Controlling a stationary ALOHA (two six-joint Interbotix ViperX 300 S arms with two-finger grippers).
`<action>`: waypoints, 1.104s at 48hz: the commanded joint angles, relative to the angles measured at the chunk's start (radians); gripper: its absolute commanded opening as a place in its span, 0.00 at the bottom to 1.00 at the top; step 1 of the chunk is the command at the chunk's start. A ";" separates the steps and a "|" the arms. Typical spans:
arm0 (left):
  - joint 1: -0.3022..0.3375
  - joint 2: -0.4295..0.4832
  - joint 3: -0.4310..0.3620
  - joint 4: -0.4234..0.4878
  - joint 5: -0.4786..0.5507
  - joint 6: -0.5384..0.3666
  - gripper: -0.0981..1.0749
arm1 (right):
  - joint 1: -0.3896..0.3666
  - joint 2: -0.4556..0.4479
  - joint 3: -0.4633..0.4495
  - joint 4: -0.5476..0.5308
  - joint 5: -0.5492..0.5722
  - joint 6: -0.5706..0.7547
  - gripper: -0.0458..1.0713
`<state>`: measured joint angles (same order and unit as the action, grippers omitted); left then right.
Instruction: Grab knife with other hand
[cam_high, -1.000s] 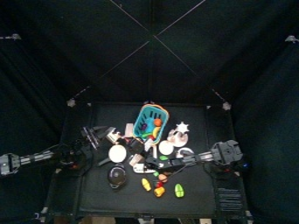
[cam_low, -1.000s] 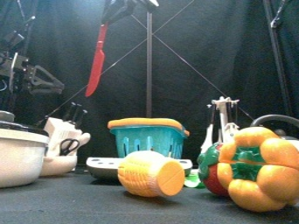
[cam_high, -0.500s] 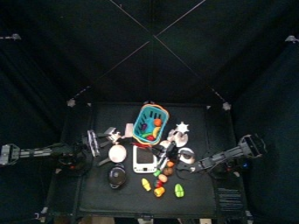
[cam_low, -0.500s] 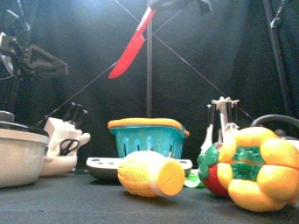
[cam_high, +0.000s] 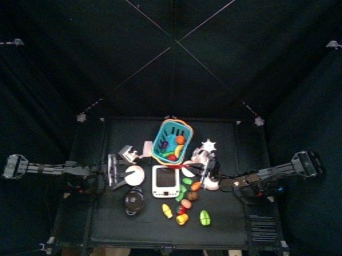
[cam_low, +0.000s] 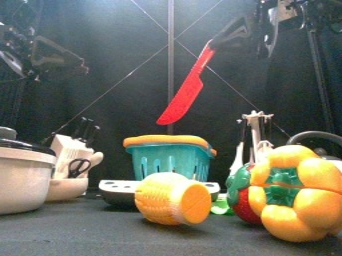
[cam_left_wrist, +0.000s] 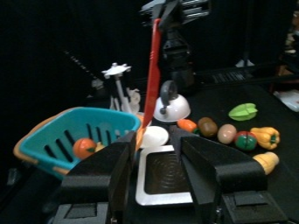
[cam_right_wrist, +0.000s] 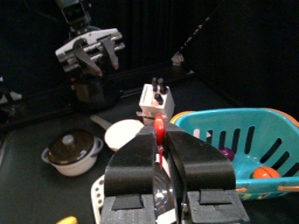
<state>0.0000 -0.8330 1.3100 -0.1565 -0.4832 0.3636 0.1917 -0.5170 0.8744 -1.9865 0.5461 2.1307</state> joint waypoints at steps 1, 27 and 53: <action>-0.037 0.104 -0.087 0.051 -0.008 -0.005 0.75 | 0.018 -0.011 0.009 -0.049 0.000 0.006 0.32; -0.115 0.499 -0.249 0.021 -0.284 -0.014 0.75 | 0.232 0.017 -0.014 -0.084 0.135 0.003 0.32; -0.121 0.738 -0.354 -0.118 -0.324 -0.012 0.74 | 0.241 0.063 -0.058 -0.104 0.133 0.003 0.32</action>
<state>-0.1197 -0.0966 0.9787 -0.2638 -0.7946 0.3497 0.4295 -0.4495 0.8422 -2.0877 0.6734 2.1307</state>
